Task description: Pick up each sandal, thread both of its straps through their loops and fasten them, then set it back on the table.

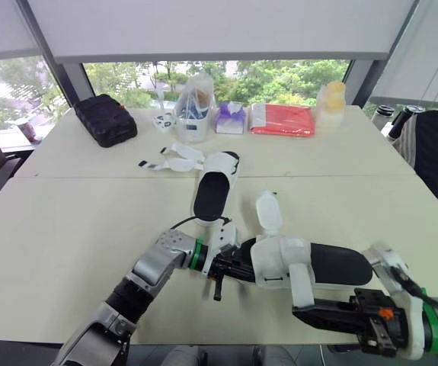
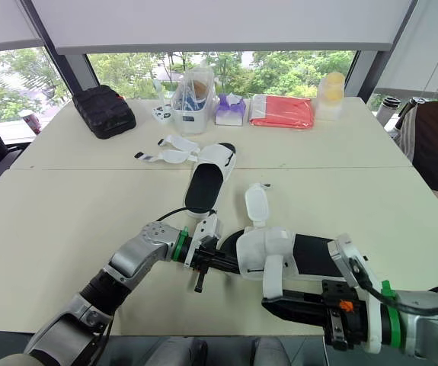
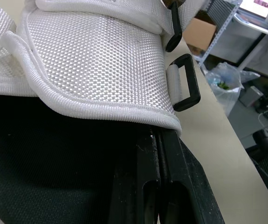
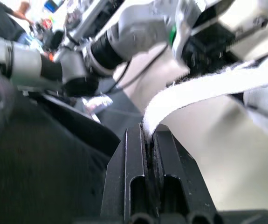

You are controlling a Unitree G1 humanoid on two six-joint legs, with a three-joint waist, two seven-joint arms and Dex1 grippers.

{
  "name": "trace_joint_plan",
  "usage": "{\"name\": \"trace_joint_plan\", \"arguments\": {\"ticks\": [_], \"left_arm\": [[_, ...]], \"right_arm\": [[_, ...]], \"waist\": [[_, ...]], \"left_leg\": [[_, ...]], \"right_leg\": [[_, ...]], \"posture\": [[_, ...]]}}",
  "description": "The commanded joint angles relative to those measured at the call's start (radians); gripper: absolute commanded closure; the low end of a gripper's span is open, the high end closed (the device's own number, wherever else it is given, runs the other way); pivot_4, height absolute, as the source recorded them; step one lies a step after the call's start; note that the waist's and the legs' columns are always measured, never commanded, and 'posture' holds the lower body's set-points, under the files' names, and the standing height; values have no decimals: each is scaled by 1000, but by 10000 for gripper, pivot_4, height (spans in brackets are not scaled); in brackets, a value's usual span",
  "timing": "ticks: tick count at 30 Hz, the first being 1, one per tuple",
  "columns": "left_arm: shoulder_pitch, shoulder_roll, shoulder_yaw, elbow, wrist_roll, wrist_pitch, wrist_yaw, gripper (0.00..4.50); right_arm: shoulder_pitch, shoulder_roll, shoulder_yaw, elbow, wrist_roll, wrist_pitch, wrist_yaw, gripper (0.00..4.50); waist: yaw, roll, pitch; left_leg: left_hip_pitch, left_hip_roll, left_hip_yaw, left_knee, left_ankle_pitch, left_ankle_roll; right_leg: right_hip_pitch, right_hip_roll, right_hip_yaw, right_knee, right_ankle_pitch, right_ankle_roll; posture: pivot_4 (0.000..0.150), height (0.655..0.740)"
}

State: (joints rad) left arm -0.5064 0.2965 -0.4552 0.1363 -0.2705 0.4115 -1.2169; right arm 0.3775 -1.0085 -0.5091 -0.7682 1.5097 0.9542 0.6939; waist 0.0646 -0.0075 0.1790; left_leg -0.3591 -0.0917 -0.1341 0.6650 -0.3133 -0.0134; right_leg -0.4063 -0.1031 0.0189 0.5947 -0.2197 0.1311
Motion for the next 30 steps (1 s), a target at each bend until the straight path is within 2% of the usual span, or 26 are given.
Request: {"name": "trace_joint_plan", "arguments": {"ticks": [1,8,11,16,19,21,25,30], "left_arm": [[10,1,-16,18,32,15,23,45000],[13,0,-11,11,35,20,36,45000],[17,4,-8,4,34,24,42,45000],[22,10,-1,-2,33,29,50,45000],[23,13,-1,-3,32,28,50,45000],[21,14,0,-1,32,27,50,45000],[22,15,-1,-1,33,26,49,45000],[16,5,-6,10,38,18,49,45000]], "right_arm": [[-96,43,77,86,72,-37,-95,44111],[-289,133,182,283,74,-38,-237,44111],[-332,172,183,334,72,-33,-264,34680],[-361,182,141,348,111,-35,-288,9242],[-399,160,117,343,114,-34,-271,9242],[-469,132,122,360,25,-51,-250,9242],[-642,78,283,471,-371,-165,-198,9242],[-771,77,462,662,-621,-171,-96,9242]], "waist": [[0,0,0],[-1,1,0],[0,1,0],[-1,1,0],[-2,2,-1],[-4,3,-1],[-12,3,-1],[-17,3,-1]], "left_leg": [[0,0,0,0,0,0],[-1,0,1,0,0,0],[-1,0,1,0,0,1],[-1,0,1,0,0,1],[-1,0,1,0,0,1],[0,0,1,0,0,1],[0,0,2,0,0,1],[0,-1,1,0,0,1]], "right_leg": [[0,0,0,0,0,0],[-1,0,1,-1,0,-1],[-1,0,1,-1,0,-1],[-1,0,1,0,1,0],[-1,0,1,0,1,-1],[-1,1,1,0,1,-1],[-1,1,1,0,1,-1],[-1,1,1,0,1,-1]], "posture": [[1500,7400],[1500,7400],[1500,7400],[1500,7400],[1500,7400],[1500,7400],[1500,7400],[1500,7400]]}}
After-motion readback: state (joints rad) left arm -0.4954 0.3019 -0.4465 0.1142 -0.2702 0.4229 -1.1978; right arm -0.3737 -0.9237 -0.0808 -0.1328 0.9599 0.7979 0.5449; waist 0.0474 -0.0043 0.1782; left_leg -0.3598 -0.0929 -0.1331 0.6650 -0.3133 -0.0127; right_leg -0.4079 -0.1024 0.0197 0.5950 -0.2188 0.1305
